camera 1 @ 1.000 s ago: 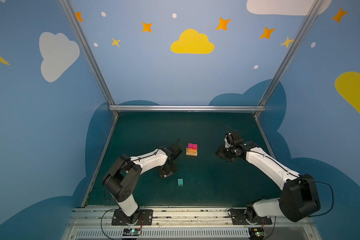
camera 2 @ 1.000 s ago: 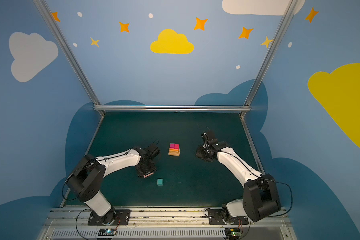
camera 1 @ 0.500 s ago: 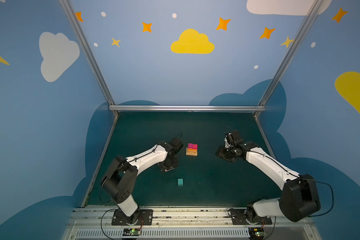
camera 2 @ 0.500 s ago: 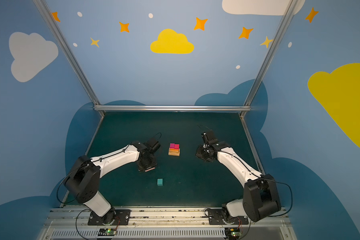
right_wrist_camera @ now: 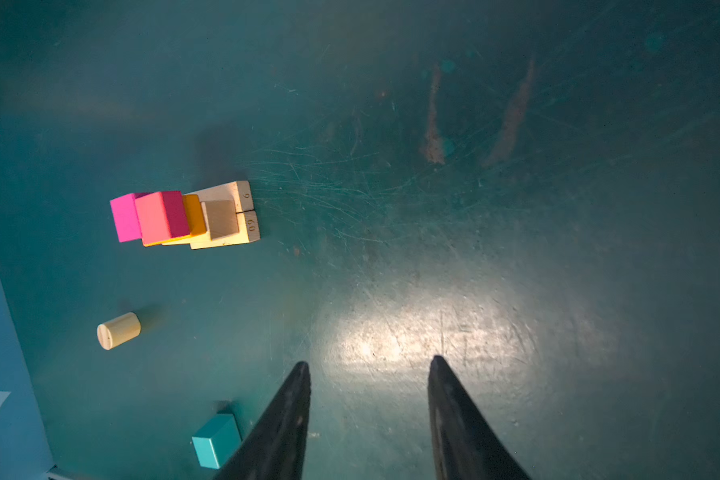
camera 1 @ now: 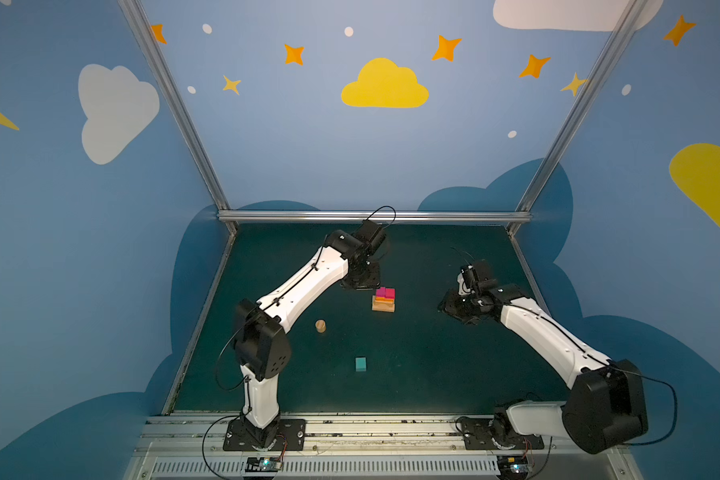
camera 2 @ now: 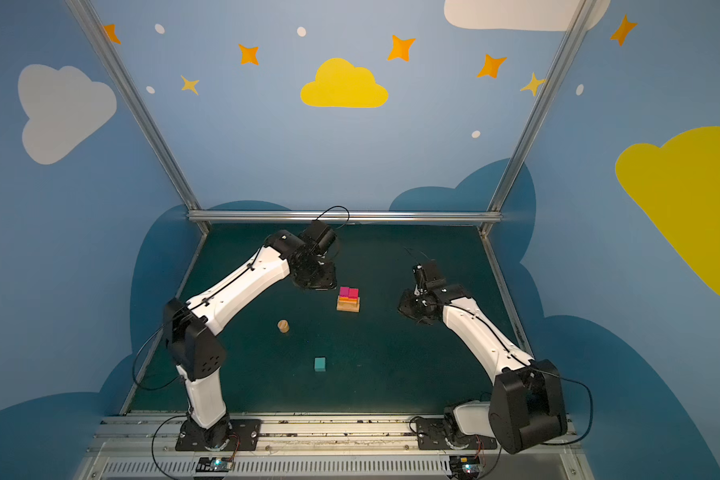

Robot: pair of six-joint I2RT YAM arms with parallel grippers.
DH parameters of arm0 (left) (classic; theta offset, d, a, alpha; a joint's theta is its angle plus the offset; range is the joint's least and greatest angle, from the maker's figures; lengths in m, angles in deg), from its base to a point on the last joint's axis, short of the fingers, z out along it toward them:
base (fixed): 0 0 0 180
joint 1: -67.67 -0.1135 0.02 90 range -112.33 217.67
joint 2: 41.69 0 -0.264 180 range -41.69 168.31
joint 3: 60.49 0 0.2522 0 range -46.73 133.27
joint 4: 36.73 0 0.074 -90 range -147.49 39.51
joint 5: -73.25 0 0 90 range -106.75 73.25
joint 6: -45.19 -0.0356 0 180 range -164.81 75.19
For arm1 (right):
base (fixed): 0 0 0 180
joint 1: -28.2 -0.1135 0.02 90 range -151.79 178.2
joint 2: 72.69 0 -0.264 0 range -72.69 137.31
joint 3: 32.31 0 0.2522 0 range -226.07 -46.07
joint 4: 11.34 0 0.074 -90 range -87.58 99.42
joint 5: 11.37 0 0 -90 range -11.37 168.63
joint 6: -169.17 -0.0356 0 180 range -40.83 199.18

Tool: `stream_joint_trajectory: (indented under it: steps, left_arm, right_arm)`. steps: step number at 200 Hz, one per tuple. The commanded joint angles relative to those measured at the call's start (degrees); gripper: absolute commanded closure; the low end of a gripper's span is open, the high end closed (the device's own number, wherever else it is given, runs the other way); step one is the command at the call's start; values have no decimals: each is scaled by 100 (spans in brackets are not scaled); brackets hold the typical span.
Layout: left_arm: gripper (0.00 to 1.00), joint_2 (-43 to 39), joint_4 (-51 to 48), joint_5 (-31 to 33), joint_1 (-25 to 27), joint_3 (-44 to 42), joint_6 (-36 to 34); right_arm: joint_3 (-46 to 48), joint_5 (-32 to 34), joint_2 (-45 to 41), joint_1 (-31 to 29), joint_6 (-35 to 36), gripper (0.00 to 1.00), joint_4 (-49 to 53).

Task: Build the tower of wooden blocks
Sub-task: 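Lift the pink block with the left gripper and carry it over the tower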

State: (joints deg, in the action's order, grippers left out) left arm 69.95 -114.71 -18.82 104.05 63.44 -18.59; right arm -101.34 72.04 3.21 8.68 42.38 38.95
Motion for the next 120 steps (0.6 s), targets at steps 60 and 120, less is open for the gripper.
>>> stream_joint_trajectory:
  steps: [60,120]
  left_arm:
    - [53,1967,-1539,-168,290,2710,-836]
    - [53,2205,-1374,-122,395,2678,-327]
  right_arm:
    - [253,-35,-359,265,128,54,336]
    - [266,-51,-337,313,125,54,315]
